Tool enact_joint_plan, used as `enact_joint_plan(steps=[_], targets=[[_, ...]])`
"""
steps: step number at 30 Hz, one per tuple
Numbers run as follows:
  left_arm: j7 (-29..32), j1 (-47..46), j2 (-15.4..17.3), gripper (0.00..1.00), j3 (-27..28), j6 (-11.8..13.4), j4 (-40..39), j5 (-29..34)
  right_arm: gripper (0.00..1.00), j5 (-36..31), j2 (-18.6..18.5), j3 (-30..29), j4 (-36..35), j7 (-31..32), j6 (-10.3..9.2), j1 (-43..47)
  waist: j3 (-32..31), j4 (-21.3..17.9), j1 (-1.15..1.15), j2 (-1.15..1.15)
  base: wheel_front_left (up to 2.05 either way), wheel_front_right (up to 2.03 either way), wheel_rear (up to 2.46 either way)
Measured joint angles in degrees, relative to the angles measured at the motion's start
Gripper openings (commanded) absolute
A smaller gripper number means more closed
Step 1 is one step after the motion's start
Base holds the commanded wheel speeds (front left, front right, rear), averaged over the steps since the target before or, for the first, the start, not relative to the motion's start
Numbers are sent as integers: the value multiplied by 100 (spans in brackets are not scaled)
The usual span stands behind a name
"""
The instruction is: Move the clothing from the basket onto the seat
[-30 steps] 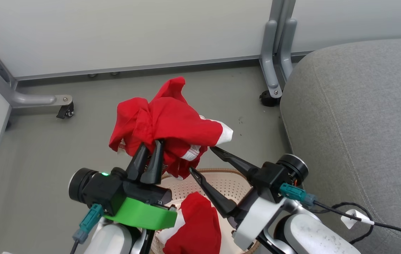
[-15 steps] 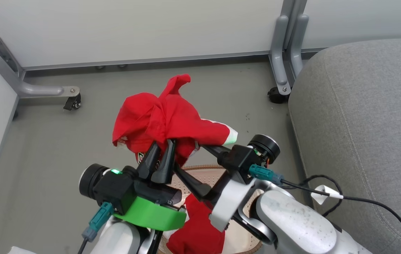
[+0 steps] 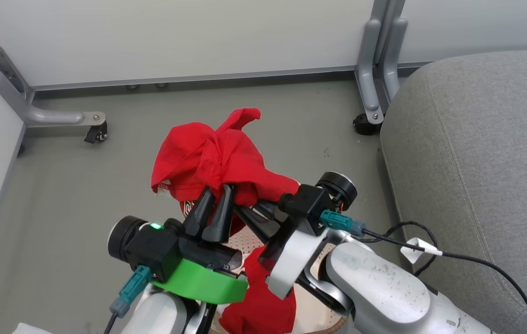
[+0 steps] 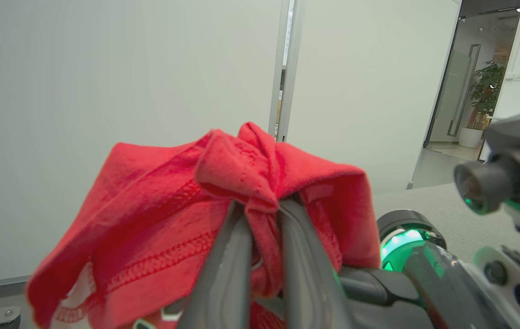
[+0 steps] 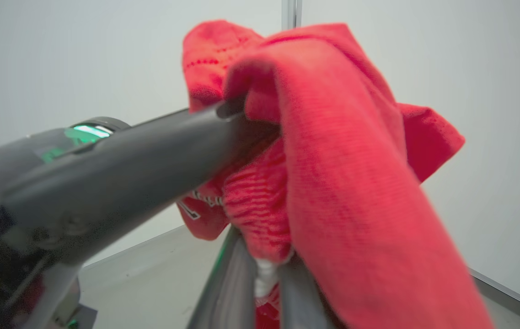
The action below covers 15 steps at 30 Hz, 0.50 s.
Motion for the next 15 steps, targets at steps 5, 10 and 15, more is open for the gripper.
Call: enact_joint_plan(steps=[5,10,15], targets=[[-4,0,0,0,-3,2,1,-30,0,49,-11,42,29,-43,0,-10,2,-7,0,0,0,0,0],[-5,-1,3,0,-14,3,0,-31,0,90,-25,57,40,-65,0,-40,15,-1,0,0,0,0,0],[13,-12,29,60,-37,3,5,-32,0,98,-46,58,51,-89,0,-75,14,14,0,0,0,0,0]])
